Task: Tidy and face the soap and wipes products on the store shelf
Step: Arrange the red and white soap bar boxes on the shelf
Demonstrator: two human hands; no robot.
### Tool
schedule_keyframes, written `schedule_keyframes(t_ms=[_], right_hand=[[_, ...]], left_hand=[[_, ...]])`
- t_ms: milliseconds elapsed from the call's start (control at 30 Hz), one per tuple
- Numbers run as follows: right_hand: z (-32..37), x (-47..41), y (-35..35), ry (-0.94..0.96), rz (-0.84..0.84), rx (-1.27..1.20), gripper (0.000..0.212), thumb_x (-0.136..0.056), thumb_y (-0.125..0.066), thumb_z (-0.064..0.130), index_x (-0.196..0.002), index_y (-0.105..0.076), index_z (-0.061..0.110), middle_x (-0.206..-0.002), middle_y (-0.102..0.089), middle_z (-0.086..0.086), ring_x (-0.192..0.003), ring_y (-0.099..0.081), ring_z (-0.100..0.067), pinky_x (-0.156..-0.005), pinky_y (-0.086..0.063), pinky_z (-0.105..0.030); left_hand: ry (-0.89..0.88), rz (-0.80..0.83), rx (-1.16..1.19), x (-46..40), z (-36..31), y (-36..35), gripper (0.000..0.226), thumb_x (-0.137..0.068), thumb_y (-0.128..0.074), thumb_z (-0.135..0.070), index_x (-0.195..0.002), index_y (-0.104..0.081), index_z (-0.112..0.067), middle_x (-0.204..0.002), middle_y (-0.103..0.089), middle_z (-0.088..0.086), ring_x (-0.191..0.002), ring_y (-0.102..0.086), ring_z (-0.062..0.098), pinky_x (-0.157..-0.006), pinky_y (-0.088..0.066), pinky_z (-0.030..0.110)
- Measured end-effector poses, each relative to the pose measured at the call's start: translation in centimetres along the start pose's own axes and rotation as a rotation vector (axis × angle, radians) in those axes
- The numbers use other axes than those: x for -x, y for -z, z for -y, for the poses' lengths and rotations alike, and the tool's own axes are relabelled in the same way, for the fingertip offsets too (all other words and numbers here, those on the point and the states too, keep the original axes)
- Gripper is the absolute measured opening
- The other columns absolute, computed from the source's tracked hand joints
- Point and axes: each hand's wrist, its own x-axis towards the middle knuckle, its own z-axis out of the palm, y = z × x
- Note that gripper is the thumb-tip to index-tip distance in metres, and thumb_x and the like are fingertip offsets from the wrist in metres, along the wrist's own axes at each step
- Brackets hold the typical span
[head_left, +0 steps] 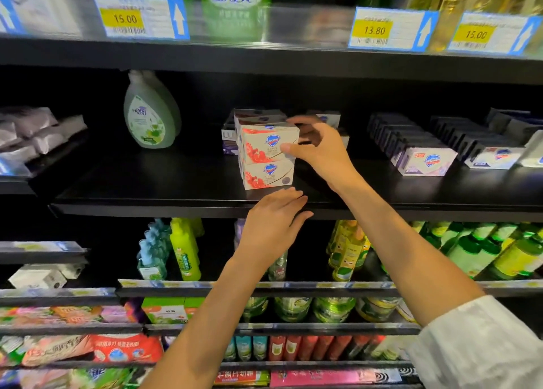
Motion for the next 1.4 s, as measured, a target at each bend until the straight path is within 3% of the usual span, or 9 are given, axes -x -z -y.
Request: schedule_keyframes(t_ms=[167,333,400,567,700,833,933,1167,1400], right_hand=[[-0.9,0.2,1.1,-0.007,0.031,-0.025,0.061,-0.081,-0.089,0.029,-0.133,-0.057,0.036,-0.119,-0.068,0.01,-0.105,-0.069,-0.003,-0.088,-0.06,-0.022],[-4.0,-0.7,4.9,0.0,-0.038,-0.08,0.042,-0.084,-0.087,0.025,-0.119,-0.065,0.034,-0.111,-0.075,-0.002,-0.104,-0.072,-0.011,-0.094,-0.06,-0.033],[-6.0,-2.0,6.7,-0.009,-0.068,0.017,0.041,-0.083,-0.088,0.02,-0.118,-0.067,0.026,-0.109,-0.074,-0.007,-0.104,-0.072,-0.015,-0.094,-0.059,-0.031],[-10.7,-6.0,9.9,-0.038,-0.01,0.29,0.056,-0.081,-0.087,0.006,-0.132,-0.064,0.01,-0.129,-0.069,-0.01,-0.123,-0.065,-0.023,-0.097,-0.048,-0.017],[-12.1,-8.7,10.5,-0.083,0.103,0.479,0.071,-0.082,-0.086,0.01,-0.145,-0.054,0.01,-0.144,-0.062,-0.012,-0.135,-0.057,-0.03,-0.107,-0.042,-0.026],[-12.9,-10.3,9.9,-0.108,0.171,0.456,0.074,-0.09,-0.08,0.013,-0.154,-0.043,0.01,-0.149,-0.056,-0.012,-0.138,-0.052,-0.028,-0.093,-0.031,-0.011],[-13.1,-11.0,9.7,-0.134,0.244,0.493,0.067,-0.093,-0.078,0.016,-0.152,-0.047,0.013,-0.151,-0.054,-0.01,-0.139,-0.05,-0.029,-0.092,-0.031,-0.015],[-12.8,-10.2,10.1,-0.099,0.241,0.457,0.068,-0.079,-0.091,0.021,-0.14,-0.061,0.01,-0.142,-0.064,-0.01,-0.132,-0.059,-0.028,-0.104,-0.044,-0.026],[-11.0,-6.6,11.3,-0.079,0.169,0.208,0.057,-0.079,-0.091,0.035,-0.131,-0.073,0.019,-0.125,-0.072,0.008,-0.116,-0.066,-0.007,-0.101,-0.05,-0.022]], left_hand=[[-0.007,-0.006,-0.01,0.0,-0.2,0.2,0.032,-0.096,-0.074,-0.034,-0.123,-0.077,-0.016,-0.127,-0.074,0.0,-0.123,-0.066,0.02,-0.097,-0.056,0.038],[-0.001,0.045,-0.023,0.0,-0.4,0.4,0.038,-0.1,-0.067,-0.04,-0.13,-0.072,-0.016,-0.133,-0.07,0.002,-0.128,-0.063,0.022,-0.103,-0.054,0.04],[-0.005,0.083,-0.03,-0.5,-0.7,0.5,0.046,-0.102,-0.06,-0.046,-0.136,-0.068,-0.016,-0.138,-0.067,0.003,-0.131,-0.06,0.023,-0.106,-0.051,0.041],[0.046,0.241,-0.065,-2.8,-2.4,1.2,0.066,-0.102,-0.049,-0.062,-0.152,-0.053,-0.02,-0.156,-0.052,0.001,-0.145,-0.048,0.021,-0.115,-0.042,0.037],[0.08,0.398,-0.107,-4.6,-3.4,1.0,0.076,-0.099,-0.037,-0.073,-0.16,-0.039,-0.028,-0.167,-0.033,-0.012,-0.155,-0.026,0.008,-0.126,-0.029,0.035],[0.118,0.366,-0.098,-4.2,-3.0,0.6,0.074,-0.095,-0.04,-0.077,-0.156,-0.045,-0.036,-0.165,-0.035,-0.02,-0.151,-0.033,0.004,-0.119,-0.038,0.035],[0.105,0.314,-0.096,-4.0,-3.1,0.5,0.071,-0.094,-0.043,-0.077,-0.151,-0.054,-0.035,-0.16,-0.043,-0.02,-0.148,-0.037,0.001,-0.109,-0.046,0.036],[0.226,0.375,-0.065,-4.4,-4.0,1.1,0.069,-0.091,-0.048,-0.078,-0.15,-0.053,-0.043,-0.162,-0.039,-0.023,-0.148,-0.038,0.003,-0.114,-0.039,0.035],[0.275,0.388,-0.049,-4.6,-4.4,1.2,0.068,-0.091,-0.051,-0.078,-0.149,-0.053,-0.043,-0.162,-0.039,-0.024,-0.146,-0.042,0.007,-0.113,-0.039,0.037]])
